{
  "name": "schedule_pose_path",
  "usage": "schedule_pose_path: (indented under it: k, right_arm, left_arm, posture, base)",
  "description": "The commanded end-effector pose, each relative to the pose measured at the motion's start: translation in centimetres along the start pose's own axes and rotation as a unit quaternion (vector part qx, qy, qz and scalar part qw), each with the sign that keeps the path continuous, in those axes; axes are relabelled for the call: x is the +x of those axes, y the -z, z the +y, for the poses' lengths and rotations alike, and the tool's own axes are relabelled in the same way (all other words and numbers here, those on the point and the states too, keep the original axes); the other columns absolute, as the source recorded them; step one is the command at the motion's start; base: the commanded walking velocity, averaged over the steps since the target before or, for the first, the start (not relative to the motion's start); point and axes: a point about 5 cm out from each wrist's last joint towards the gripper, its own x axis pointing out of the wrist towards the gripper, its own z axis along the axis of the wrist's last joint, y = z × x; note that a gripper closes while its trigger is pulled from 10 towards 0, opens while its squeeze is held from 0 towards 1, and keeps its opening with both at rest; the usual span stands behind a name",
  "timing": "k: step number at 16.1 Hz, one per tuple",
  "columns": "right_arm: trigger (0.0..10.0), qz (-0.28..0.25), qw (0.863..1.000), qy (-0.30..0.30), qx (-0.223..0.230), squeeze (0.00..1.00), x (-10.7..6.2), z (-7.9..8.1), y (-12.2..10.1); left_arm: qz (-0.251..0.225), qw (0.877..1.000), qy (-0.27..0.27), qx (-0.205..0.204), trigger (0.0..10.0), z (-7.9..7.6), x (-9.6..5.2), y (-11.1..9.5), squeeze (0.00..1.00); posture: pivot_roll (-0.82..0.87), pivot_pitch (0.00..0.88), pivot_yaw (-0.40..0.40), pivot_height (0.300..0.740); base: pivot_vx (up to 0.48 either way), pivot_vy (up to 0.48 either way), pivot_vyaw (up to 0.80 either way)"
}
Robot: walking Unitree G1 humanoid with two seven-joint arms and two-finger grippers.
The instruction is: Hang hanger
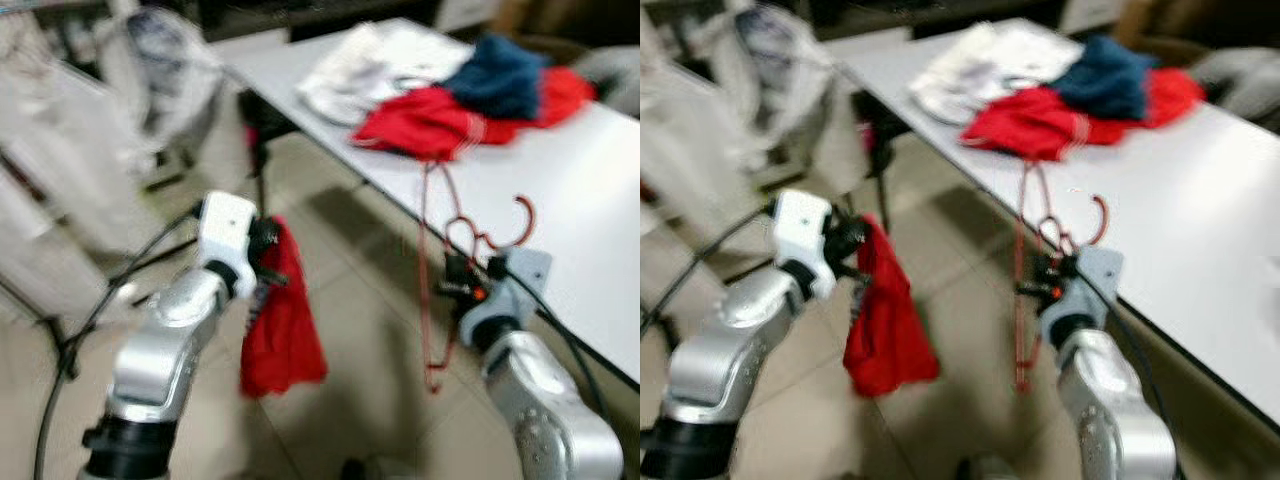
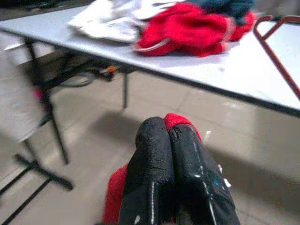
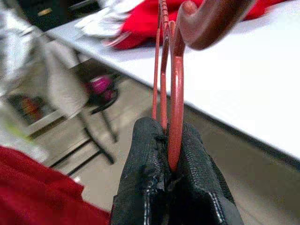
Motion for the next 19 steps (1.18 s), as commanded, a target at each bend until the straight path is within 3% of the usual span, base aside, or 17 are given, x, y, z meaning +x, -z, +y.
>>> schedule_pose_path:
  k: [1, 19]
  right_arm:
    - [10.0, -0.005, 1.0, -0.001, 0.003, 0.0, -0.05, 0.26, -0.13]
    - [10.0, 0.015, 1.0, 0.009, -0.003, 0.0, -0.34, 0.38, 0.54]
  left_arm:
    - [-0.01, 1.0, -0.007, 0.005, 10.0, 0.5, -0.11, -0.59, 0.0]
    - [-0.011, 1.0, 0.001, 0.019, 10.0, 0.36, -0.18, -0.62, 0.0]
  posture:
    - [-0.02, 0.076, -0.017, 0.74]
    - [-0.02, 0.077, -0.022, 0.74]
  base:
    - [0.0, 0.0, -0.8]
    - [0.0, 0.0, -0.8]
